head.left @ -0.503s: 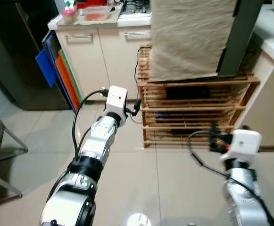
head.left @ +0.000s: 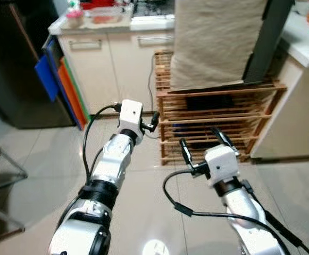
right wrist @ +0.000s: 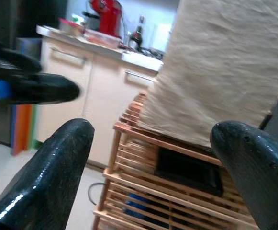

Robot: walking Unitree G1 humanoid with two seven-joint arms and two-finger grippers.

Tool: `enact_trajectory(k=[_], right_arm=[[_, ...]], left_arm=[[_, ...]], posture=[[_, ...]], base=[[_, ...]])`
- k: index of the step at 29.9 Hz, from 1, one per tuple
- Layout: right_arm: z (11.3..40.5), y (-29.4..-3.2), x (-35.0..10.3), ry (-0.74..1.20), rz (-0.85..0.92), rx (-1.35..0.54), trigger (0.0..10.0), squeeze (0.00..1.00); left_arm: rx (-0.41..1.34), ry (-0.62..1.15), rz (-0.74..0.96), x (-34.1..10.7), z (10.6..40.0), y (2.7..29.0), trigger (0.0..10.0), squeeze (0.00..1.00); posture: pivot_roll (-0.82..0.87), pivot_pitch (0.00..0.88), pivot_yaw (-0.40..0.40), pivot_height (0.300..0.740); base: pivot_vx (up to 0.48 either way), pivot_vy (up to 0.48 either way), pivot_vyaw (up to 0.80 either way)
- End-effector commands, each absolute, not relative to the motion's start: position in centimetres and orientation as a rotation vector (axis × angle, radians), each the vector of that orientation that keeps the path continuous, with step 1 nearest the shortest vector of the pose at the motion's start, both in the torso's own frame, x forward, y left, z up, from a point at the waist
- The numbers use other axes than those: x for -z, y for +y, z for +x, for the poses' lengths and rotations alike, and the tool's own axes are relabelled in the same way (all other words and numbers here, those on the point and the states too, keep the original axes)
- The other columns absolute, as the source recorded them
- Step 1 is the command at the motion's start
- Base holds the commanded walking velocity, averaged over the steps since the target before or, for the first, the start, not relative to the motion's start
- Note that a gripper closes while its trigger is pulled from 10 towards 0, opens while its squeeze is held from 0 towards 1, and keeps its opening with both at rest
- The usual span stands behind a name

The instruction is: Restocking fridge

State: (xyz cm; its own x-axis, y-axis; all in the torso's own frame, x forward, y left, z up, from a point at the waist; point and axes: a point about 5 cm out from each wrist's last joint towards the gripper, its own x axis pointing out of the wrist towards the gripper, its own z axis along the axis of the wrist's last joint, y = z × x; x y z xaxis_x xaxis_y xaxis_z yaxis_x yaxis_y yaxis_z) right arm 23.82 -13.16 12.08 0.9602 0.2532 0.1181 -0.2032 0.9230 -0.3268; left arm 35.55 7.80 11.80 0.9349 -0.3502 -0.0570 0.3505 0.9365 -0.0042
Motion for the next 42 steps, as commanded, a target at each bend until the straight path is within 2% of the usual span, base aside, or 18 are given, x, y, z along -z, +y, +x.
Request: enact_trajectory(k=[1, 6, 13, 19, 20, 22, 28, 35, 42], right_arm=[[24.2, -12.5, -13.0, -0.188, -0.296, -0.238, 10.0, 0.00], [24.6, -13.9, -13.0, -0.160, -0.202, -0.143, 10.0, 0.00], [25.2, -15.5, -13.1, -0.150, -0.204, -0.076, 10.0, 0.00], [25.7, -19.4, -11.9, -0.079, -0.039, 0.170, 10.0, 0.00], [25.4, -21.4, -11.4, -0.055, -0.001, 0.301, 10.0, 0.00], [24.9, -22.3, -10.8, -0.033, -0.005, 0.348, 10.0, 0.00], [24.0, -21.8, -9.3, 0.003, -0.023, 0.338, 10.0, 0.00], [24.7, -20.6, -8.7, -0.001, -0.011, 0.284, 10.0, 0.00], [25.0, -20.4, -8.8, -0.003, 0.006, 0.267, 10.0, 0.00]], left_arm=[[0.317, 0.056, 0.012, -11.9, 35.8, 9.4, 10.0, 0.00], [0.296, 0.051, 0.007, -12.0, 36.0, 9.3, 10.0, 0.00], [0.286, 0.016, 0.009, -12.7, 36.4, 9.3, 10.0, 0.00], [0.288, 0.004, -0.013, -12.8, 36.4, 10.6, 10.0, 0.00], [0.291, 0.004, -0.003, -12.5, 36.2, 11.4, 10.0, 0.00], [0.302, 0.004, 0.020, -12.2, 35.9, 12.6, 10.0, 0.00], [0.303, 0.078, 0.082, -10.7, 35.1, 15.6, 10.0, 0.00], [0.368, 0.055, 0.100, -11.2, 35.2, 14.5, 10.0, 0.00], [0.446, 0.050, 0.070, -11.2, 35.1, 13.4, 10.0, 0.00]], posture=[[-0.11, 0.021, 0.097, 0.723], [-0.11, 0.009, 0.087, 0.723], [-0.09, 0.006, 0.045, 0.723], [-0.09, 0.000, 0.067, 0.723], [-0.09, 0.000, 0.078, 0.723], [-0.09, 0.000, 0.088, 0.723], [-0.07, 0.000, 0.108, 0.723], [-0.06, 0.000, 0.121, 0.723], [-0.07, 0.000, 0.124, 0.723]], base=[[0.480, 0.000, 0.00], [0.480, 0.000, 0.00], [0.472, 0.000, 0.00], [0.464, 0.000, 0.00], [0.442, 0.000, 0.00], [0.429, 0.000, 0.00], [0.397, 0.190, 0.00], [0.433, 0.084, 0.00], [0.000, 0.137, -0.36]])
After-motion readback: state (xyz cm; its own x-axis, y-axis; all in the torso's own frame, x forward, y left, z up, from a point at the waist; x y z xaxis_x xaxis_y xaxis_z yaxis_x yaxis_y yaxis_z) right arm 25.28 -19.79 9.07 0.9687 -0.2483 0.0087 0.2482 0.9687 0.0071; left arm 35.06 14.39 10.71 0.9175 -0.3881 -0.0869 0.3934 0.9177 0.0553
